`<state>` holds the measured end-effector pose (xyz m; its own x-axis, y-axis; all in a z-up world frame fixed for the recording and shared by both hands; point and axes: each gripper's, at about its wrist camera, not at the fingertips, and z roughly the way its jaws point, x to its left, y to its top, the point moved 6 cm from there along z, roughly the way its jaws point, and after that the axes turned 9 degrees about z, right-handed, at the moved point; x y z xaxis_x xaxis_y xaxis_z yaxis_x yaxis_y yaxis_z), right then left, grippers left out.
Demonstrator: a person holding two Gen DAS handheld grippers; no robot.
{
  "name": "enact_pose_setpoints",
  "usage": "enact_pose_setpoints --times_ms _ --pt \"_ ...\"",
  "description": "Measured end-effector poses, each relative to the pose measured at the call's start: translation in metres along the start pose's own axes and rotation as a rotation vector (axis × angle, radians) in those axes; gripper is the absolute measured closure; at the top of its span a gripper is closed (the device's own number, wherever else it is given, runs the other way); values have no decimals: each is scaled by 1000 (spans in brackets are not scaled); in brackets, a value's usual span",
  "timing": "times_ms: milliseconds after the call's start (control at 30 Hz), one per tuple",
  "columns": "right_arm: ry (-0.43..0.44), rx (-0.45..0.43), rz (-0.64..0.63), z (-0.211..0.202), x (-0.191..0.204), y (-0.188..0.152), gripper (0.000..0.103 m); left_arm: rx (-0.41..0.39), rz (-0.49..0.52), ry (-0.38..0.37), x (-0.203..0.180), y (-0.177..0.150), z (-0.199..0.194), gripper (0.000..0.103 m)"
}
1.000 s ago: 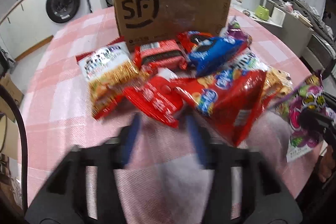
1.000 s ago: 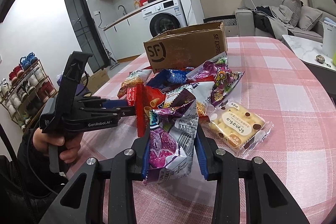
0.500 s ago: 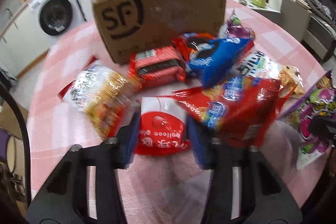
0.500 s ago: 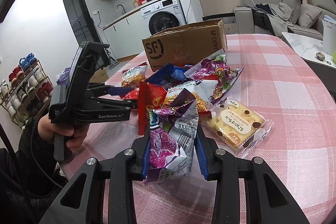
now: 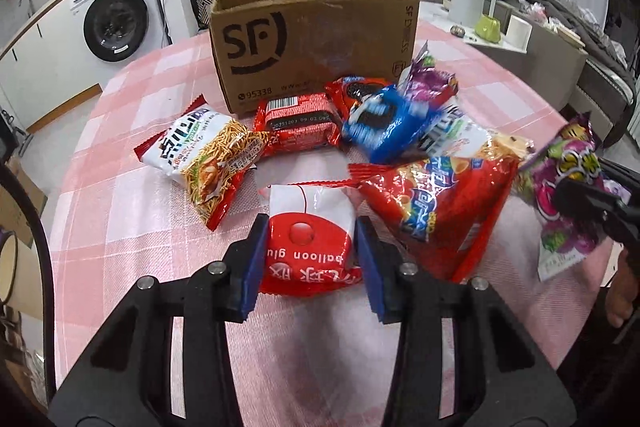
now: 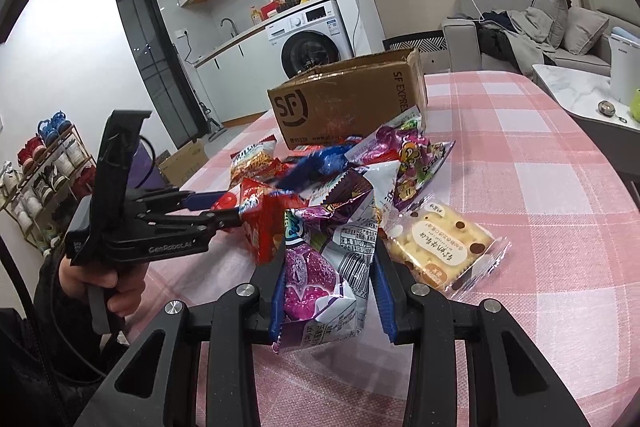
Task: Organize snacks
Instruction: 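Carry both bags over the SF box and lower them inside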
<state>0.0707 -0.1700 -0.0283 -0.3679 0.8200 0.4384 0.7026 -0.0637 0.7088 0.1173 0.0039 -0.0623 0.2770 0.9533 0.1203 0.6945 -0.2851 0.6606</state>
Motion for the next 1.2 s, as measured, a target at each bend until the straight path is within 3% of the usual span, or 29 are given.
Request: enact_pose_setpoints --times_ms 233,433,667,1200 --pt "6 -55 -26 -12 14 21 66 -69 1 -6 -7 3 -34 64" --pt "-14 -114 -55 -16 29 49 66 -130 -4 0 -9 25 -60 64" --pt "11 -147 -49 -8 36 78 66 -171 -17 63 -3 52 -77 64" --pt "-8 -170 -4 38 47 140 66 -207 -109 103 47 118 -70 64"
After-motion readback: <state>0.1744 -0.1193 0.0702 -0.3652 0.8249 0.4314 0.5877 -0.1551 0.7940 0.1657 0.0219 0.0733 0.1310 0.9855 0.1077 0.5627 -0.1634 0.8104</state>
